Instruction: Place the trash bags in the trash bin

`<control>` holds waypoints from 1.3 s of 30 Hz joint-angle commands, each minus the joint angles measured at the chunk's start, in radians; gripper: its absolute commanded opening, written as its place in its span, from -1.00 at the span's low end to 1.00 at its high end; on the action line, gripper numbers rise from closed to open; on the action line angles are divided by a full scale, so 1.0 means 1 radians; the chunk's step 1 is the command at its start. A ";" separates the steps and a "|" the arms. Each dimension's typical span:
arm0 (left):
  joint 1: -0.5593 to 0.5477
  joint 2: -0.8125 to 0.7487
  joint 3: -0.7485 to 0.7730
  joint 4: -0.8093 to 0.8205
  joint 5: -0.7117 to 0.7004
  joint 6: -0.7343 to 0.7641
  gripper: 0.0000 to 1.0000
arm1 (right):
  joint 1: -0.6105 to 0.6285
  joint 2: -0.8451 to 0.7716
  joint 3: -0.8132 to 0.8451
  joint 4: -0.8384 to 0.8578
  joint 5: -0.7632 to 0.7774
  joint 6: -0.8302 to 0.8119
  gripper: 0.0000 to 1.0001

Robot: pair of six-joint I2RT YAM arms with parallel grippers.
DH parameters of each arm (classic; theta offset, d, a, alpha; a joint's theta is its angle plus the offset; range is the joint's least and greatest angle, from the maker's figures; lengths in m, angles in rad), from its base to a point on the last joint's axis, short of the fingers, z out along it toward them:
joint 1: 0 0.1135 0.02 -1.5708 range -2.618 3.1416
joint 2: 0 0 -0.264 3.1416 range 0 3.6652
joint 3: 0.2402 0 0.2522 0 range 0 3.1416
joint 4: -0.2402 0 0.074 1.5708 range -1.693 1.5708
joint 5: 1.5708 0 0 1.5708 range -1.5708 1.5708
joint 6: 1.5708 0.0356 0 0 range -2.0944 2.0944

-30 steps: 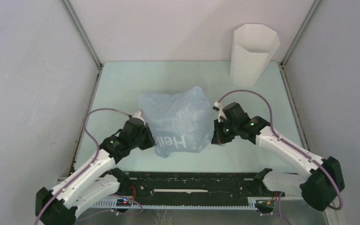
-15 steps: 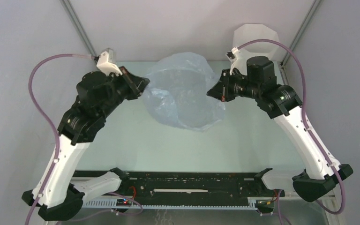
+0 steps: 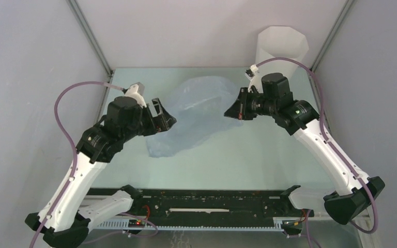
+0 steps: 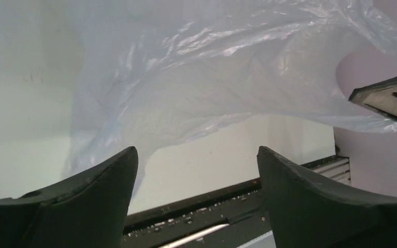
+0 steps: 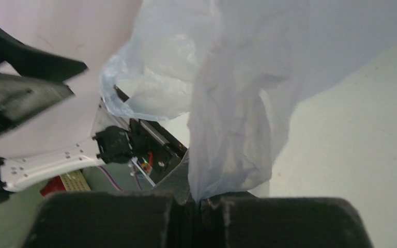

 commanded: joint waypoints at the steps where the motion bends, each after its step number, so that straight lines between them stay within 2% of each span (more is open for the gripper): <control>1: 0.003 -0.056 -0.090 0.022 -0.042 -0.077 0.89 | 0.053 -0.014 -0.009 0.153 0.066 0.139 -1.00; 3: 0.003 -0.074 -0.113 -0.007 -0.081 -0.077 0.98 | 0.072 -0.002 -0.008 0.188 0.079 0.199 -1.00; 7: 0.008 -0.119 -0.158 -0.118 -0.184 -0.064 1.00 | 0.088 0.011 -0.008 0.245 0.107 0.275 -1.00; 12: 0.052 -0.113 -0.188 -0.147 -0.087 -0.049 0.99 | 0.077 0.025 -0.002 0.231 0.123 0.329 -1.00; 18: 0.061 -0.078 -0.329 -0.098 -0.055 -0.024 0.92 | 0.083 0.029 -0.002 0.223 0.147 0.369 -1.00; 19: 0.074 -0.069 -0.342 -0.074 -0.025 -0.012 0.80 | 0.084 0.031 -0.001 0.219 0.151 0.373 -1.00; 20: 0.089 -0.058 -0.349 -0.047 0.020 -0.004 0.58 | 0.088 0.030 -0.002 0.215 0.158 0.375 -1.00; 22: 0.110 -0.037 -0.341 0.004 0.105 0.002 0.06 | 0.094 0.029 -0.002 0.203 0.171 0.377 -1.00; 24: 0.113 -0.021 -0.302 0.014 0.130 0.020 -0.46 | 0.096 0.029 -0.002 0.189 0.178 0.376 -1.00; 25: 0.113 -0.019 -0.278 0.000 0.123 0.033 -0.65 | 0.095 0.031 -0.002 0.176 0.175 0.376 -1.00; 27: 0.113 -0.029 -0.232 -0.037 0.088 0.064 -0.87 | 0.091 0.040 0.009 0.133 0.180 0.369 -0.84; 28: 0.113 -0.037 -0.210 -0.057 0.068 0.080 -0.96 | 0.090 0.045 0.017 0.104 0.187 0.357 -0.68; 30: 0.113 -0.049 -0.176 -0.096 0.027 0.103 -0.99 | 0.089 0.058 0.043 0.035 0.198 0.330 -0.33; 33: 0.107 -0.049 -0.125 -0.123 -0.027 0.132 -1.00 | 0.087 0.068 0.100 -0.078 0.227 0.278 0.03; 36: 0.070 -0.031 -0.044 -0.136 -0.087 0.162 -0.99 | 0.083 0.049 0.147 -0.170 0.289 0.234 0.25; 39: 0.038 -0.019 0.022 -0.137 -0.136 0.181 -1.00 | 0.059 0.009 0.181 -0.240 0.337 0.203 0.38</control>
